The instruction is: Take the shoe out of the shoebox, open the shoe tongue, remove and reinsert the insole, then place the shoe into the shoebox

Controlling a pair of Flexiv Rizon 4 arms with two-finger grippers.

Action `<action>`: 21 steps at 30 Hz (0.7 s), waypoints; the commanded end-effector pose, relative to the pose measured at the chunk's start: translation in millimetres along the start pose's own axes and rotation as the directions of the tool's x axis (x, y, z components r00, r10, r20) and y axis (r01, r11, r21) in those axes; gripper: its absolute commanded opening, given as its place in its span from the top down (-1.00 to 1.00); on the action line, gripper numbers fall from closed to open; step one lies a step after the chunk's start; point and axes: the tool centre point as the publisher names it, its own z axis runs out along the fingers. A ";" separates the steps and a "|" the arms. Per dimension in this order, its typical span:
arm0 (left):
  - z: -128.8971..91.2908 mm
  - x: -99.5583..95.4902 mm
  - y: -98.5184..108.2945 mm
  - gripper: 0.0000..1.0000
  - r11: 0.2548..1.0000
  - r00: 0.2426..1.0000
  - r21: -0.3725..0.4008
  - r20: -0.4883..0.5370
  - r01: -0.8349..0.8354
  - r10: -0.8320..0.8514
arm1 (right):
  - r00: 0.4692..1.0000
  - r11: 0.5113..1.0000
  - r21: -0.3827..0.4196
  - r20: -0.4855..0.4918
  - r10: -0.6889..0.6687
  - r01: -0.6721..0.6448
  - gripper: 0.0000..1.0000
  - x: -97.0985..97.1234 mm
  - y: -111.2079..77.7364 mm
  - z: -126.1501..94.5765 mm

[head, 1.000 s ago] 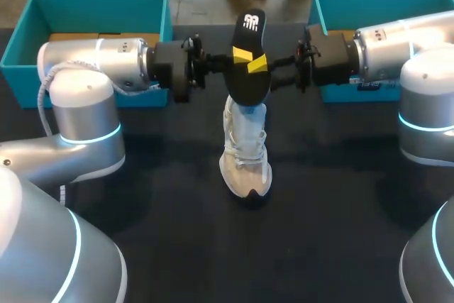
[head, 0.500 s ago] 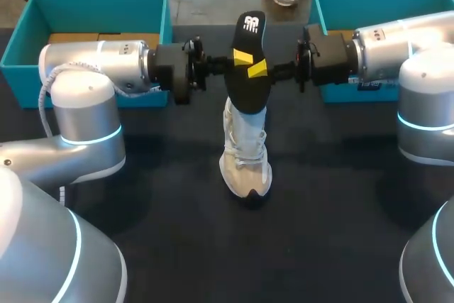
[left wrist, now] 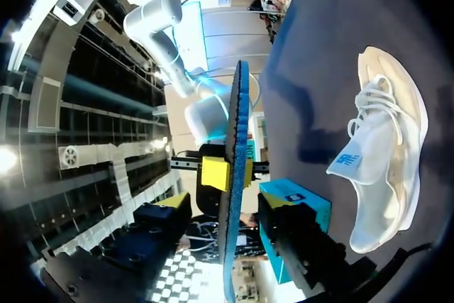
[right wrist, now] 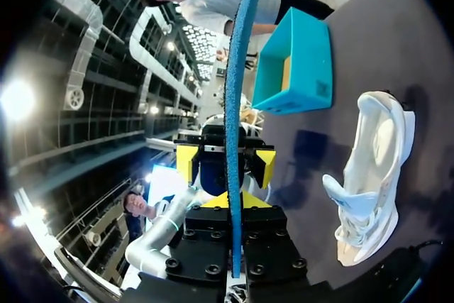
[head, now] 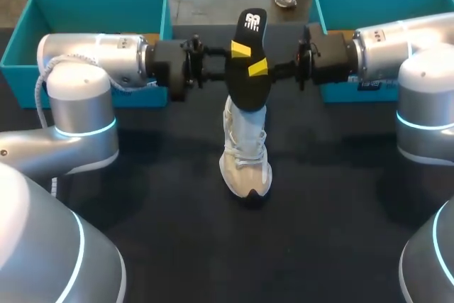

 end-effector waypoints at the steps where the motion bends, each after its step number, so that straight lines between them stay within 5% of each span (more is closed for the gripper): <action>1: -14.7 0.2 6.8 -1.00 1.000 1.000 0.030 -0.010 -0.007 0.007 | 1.000 1.000 -0.011 0.005 -0.002 0.002 1.00 -3.8 0.4 -3.5; 10: -49.9 3.7 15.0 -1.00 0.991 0.996 0.131 -0.077 -0.023 0.033 | 0.992 0.993 -0.032 0.050 -0.113 0.115 1.00 -4.3 5.6 -12.4; 21: -73.9 16.6 23.8 -1.00 0.965 0.978 0.256 -0.177 -0.063 0.111 | 0.912 0.924 0.074 0.149 -0.382 0.375 1.00 8.4 22.1 -6.4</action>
